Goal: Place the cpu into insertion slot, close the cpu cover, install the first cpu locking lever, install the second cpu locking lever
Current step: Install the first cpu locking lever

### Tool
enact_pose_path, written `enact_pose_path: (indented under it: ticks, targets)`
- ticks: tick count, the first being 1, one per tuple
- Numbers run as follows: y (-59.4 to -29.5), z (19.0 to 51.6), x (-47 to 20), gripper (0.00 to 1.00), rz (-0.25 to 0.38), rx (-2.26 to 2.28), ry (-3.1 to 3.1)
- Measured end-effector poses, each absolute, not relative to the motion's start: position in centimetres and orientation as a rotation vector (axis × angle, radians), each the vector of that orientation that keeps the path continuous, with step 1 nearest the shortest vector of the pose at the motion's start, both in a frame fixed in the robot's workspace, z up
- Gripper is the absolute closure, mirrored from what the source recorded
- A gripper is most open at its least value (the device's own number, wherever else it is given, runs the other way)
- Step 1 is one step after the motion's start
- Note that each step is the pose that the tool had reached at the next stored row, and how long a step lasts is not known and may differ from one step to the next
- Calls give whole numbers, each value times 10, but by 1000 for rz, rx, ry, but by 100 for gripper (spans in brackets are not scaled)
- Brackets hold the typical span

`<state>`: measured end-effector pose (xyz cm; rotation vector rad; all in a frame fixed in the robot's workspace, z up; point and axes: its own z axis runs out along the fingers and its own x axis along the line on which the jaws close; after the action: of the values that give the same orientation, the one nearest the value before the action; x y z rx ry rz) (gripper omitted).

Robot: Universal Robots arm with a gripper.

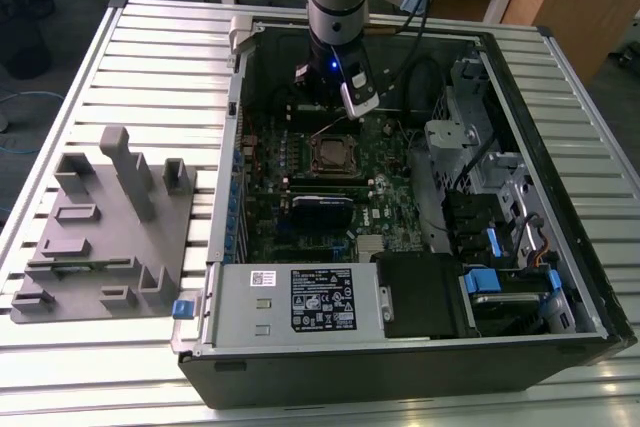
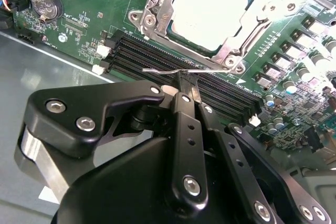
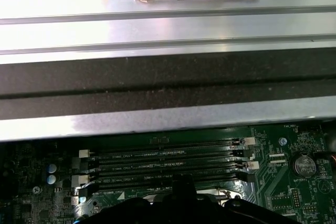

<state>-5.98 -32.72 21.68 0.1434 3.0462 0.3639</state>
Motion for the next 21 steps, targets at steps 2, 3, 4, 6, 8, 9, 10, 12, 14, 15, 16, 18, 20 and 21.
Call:
enact_pose_path:
  ticks: [2, 3, 4, 6, 8, 9, 10, 12, 14, 15, 16, 18, 20, 21]
  targets:
    - [-327, 216, -60, 89, 364, 143, 3046]
    - [-327, 215, -60, 89, 364, 143, 3046]
    - [-327, 215, -60, 89, 364, 143, 3046]
    - [-327, 213, -60, 89, 364, 143, 3046]
    - [-327, 213, -60, 89, 363, 144, 3046]
    - [-327, 213, -60, 89, 363, 143, 3046]
    - [-327, 213, -60, 89, 363, 144, 3046]
    - [-327, 213, -58, 89, 364, 144, 3046]
    - [-327, 213, -57, 89, 364, 144, 3046]
    - [-327, 213, -57, 89, 364, 143, 3046]
    - [-327, 213, -57, 89, 364, 144, 3046]
    - [-327, 213, -56, 89, 364, 144, 3046]
    - [-327, 213, -56, 89, 364, 144, 3046]
    - [-327, 213, -56, 89, 364, 143, 3046]
